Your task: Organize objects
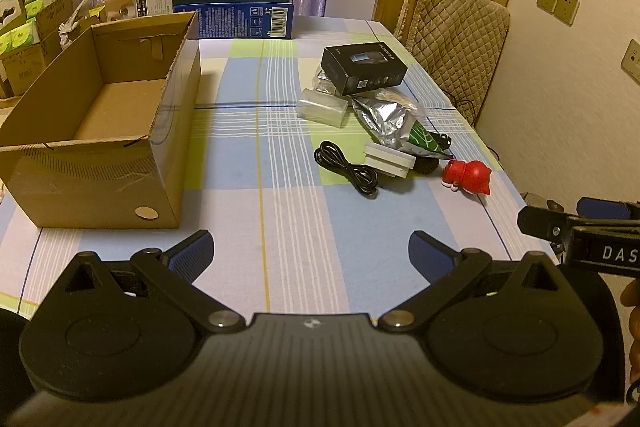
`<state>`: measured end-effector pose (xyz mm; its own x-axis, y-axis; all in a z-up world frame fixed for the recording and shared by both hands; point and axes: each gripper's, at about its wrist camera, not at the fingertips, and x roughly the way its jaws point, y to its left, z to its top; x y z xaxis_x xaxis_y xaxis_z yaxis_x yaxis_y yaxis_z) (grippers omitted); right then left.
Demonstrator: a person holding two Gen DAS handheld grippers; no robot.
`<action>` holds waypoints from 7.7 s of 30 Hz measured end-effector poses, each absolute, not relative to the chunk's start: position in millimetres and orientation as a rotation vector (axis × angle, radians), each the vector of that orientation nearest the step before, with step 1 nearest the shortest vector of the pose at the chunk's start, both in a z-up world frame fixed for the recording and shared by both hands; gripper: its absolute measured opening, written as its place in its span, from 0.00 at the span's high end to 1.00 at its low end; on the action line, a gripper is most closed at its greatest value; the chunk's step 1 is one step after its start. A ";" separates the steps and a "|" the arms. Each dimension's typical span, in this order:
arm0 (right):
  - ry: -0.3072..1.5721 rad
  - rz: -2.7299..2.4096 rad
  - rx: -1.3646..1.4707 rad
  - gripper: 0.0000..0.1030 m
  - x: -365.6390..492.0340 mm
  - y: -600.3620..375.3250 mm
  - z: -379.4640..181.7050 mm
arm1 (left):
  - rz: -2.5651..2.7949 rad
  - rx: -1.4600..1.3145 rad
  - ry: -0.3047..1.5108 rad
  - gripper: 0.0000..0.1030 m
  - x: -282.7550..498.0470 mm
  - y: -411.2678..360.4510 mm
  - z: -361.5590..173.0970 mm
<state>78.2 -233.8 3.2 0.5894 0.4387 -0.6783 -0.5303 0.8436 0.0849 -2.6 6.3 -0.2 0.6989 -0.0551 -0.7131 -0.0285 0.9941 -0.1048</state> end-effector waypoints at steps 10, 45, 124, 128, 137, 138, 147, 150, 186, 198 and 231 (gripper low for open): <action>0.754 0.576 -0.137 0.10 78.3 -234.0 3.2 | -0.016 -0.112 0.799 0.01 -2.9 7.3 -0.5; 0.836 0.558 -0.192 0.10 93.9 -233.1 -10.0 | -0.006 -0.120 0.833 0.01 11.5 10.4 -6.6; 1.053 0.879 -0.562 0.58 247.5 -158.6 -96.5 | -0.211 -0.008 1.021 0.84 153.2 12.6 -105.4; 1.065 0.891 -0.561 0.58 230.4 -148.3 -93.2 | -0.216 0.040 1.034 0.84 125.0 17.1 -102.8; 1.103 0.815 -0.402 0.58 194.9 -144.7 -97.3 | -0.215 0.036 1.000 0.71 108.6 20.0 -95.5; 1.102 0.801 -0.381 0.58 192.5 -145.9 -98.2 | -0.217 0.028 0.999 0.71 111.1 21.2 -96.1; 1.087 0.749 -0.320 0.58 188.4 -150.1 -106.1 | -0.244 0.017 0.996 0.71 133.5 18.9 -102.4; 1.083 0.744 -0.332 0.57 188.5 -148.4 -108.7 | -0.257 0.036 1.005 0.71 137.9 14.9 -103.5; 1.018 0.671 -0.239 0.58 153.3 -162.7 -82.2 | -0.216 0.045 1.038 0.89 100.6 11.4 -99.7; 1.008 0.678 -0.227 0.58 152.9 -159.2 -76.9 | -0.215 0.009 1.020 0.90 104.7 16.3 -89.2; 0.890 1.162 -0.203 0.58 107.2 116.8 6.2 | 0.119 0.009 0.876 0.90 91.1 263.5 35.9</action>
<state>107.2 116.8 6.2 0.1102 0.7081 -0.6975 -0.8579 0.4221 0.2931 91.1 263.5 35.9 0.6336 0.1080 -0.7661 -0.1009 0.9933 0.0565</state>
